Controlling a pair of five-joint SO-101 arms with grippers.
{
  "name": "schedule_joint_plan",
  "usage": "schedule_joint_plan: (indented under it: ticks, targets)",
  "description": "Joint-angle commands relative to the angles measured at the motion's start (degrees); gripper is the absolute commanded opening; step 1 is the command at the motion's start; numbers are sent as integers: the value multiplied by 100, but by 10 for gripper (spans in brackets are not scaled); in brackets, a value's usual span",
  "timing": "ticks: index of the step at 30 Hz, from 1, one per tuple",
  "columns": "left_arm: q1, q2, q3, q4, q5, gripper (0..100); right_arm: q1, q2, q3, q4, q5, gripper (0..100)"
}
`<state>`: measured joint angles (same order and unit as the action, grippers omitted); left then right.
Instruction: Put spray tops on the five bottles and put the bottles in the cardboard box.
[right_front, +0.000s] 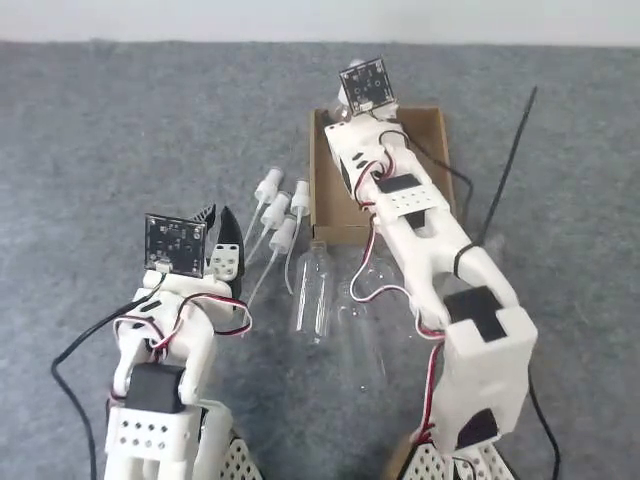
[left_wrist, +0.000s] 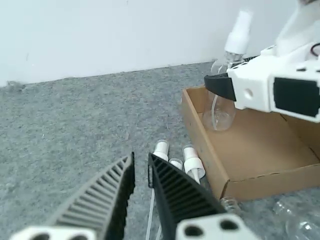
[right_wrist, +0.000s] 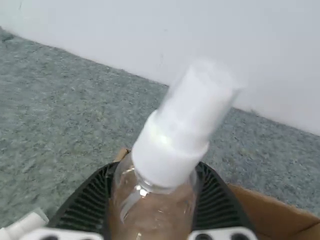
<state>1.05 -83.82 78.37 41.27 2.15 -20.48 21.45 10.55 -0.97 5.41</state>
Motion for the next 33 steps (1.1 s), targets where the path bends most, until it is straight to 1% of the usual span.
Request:
schedule_joint_plan:
  ticks: [1,12,14,17,20,33]
  targets:
    - [0,-105,-40,-167,0,36,22,127,-413,-470,70,6]
    - [0,-105,-40,-167,0,36,-48,409,-413,-514,70,12]
    - [0,-105,-40,-167,0,36,-101,418,-413,-488,97,39]
    - [0,-105,-40,-167,0,36,-180,418,-387,-462,97,117]
    - [0,-105,-40,-167,0,36,-233,426,-378,-453,105,166]
    - [0,-105,-40,-167,-18,36,-242,426,-378,-453,123,174]
